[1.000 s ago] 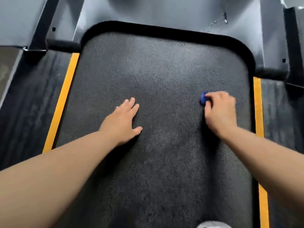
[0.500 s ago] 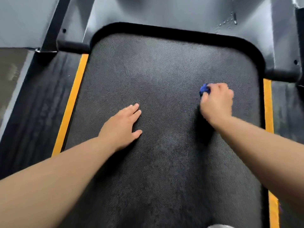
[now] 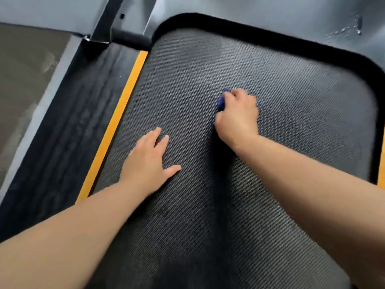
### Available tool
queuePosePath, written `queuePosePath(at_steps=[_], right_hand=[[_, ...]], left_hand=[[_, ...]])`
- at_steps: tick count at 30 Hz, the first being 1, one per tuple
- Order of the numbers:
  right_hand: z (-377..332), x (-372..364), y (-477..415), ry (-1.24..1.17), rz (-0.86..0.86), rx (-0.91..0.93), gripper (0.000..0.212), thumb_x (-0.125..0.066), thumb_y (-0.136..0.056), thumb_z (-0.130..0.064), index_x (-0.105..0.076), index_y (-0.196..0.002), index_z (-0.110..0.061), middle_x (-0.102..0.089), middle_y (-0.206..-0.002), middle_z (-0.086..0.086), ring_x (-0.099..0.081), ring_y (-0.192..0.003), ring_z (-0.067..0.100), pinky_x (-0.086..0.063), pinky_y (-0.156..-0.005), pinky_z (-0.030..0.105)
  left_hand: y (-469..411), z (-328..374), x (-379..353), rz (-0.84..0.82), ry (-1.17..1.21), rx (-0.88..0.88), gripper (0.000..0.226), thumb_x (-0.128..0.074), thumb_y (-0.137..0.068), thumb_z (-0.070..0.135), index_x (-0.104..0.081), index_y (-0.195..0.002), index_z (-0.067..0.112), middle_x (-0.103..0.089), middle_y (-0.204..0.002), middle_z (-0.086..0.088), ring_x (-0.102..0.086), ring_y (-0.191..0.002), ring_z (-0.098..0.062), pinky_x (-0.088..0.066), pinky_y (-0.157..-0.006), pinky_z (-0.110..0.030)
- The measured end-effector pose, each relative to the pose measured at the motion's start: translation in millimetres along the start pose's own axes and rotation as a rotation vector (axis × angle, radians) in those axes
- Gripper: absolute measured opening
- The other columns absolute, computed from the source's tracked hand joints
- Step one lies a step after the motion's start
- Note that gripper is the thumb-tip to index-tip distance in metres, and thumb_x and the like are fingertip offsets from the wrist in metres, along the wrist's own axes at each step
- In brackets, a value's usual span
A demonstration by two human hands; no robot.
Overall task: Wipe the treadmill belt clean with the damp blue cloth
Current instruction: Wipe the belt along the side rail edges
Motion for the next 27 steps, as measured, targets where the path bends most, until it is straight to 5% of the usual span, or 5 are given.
queuePosePath(at_steps=[6, 12, 20, 25, 27], right_hand=[[-60.6, -36.5, 72.9, -0.048, -0.198, 0.826, 0.04, -0.047, -0.074, -0.024, -0.064, -0.109, -0.014, -0.061, -0.113, 0.004, -0.056, -0.096, 0.031, -0.049, -0.078, 0.04], [-54.3, -23.3, -19.4, -0.102, 0.001, 0.146, 0.024, -0.049, -0.083, -0.019, -0.066, -0.101, -0.021, -0.054, -0.119, 0.004, -0.046, -0.108, 0.03, -0.039, -0.089, 0.037], [-129.7, -52.7, 44.9, -0.08, -0.286, 1.02, 0.038, -0.047, -0.075, -0.022, -0.07, -0.105, -0.016, -0.064, -0.111, 0.005, -0.055, -0.098, 0.033, -0.048, -0.081, 0.041], [-128.4, -43.1, -33.4, -0.027, -0.158, 0.298, 0.029, -0.048, -0.085, -0.019, -0.063, -0.11, -0.019, -0.048, -0.127, 0.004, -0.043, -0.112, 0.031, -0.041, -0.091, 0.037], [-158.9, -50.4, -17.6, 0.062, -0.248, 0.398, 0.036, -0.049, -0.085, -0.019, -0.06, -0.119, -0.017, -0.046, -0.132, 0.003, -0.042, -0.116, 0.03, -0.041, -0.093, 0.037]], left_hand=[[3.1, -18.7, 5.8, 0.085, 0.042, 0.163, 0.086, -0.061, -0.077, 0.062, -0.031, -0.147, 0.021, -0.018, -0.155, -0.001, -0.011, -0.143, -0.02, -0.024, -0.113, -0.039], [14.6, -43.1, 8.5, 0.024, 0.054, 0.2, 0.087, -0.055, -0.08, 0.066, -0.023, -0.15, 0.025, -0.017, -0.155, 0.005, -0.014, -0.141, -0.021, -0.025, -0.114, -0.039], [23.1, -41.3, 0.0, -0.019, 0.104, 0.232, 0.093, -0.062, -0.079, 0.061, -0.017, -0.151, 0.023, -0.007, -0.159, 0.009, -0.011, -0.145, -0.014, -0.02, -0.115, -0.032], [23.6, -39.3, 0.4, -0.069, 0.143, 0.246, 0.096, -0.063, -0.079, 0.059, -0.012, -0.152, 0.024, -0.002, -0.159, 0.012, -0.006, -0.145, -0.012, -0.017, -0.115, -0.031], [25.2, -40.3, 3.8, -0.061, 0.191, 0.264, 0.088, -0.065, -0.08, 0.054, -0.02, -0.15, 0.024, -0.01, -0.158, 0.012, -0.012, -0.144, -0.013, -0.022, -0.114, -0.032]])
Point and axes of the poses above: each hand's wrist, its own y-axis away from the middle knuckle, its own x-axis out of the back of the hand, z = x × y, the point moved 5 cm from there along -y, towards the middle knuckle
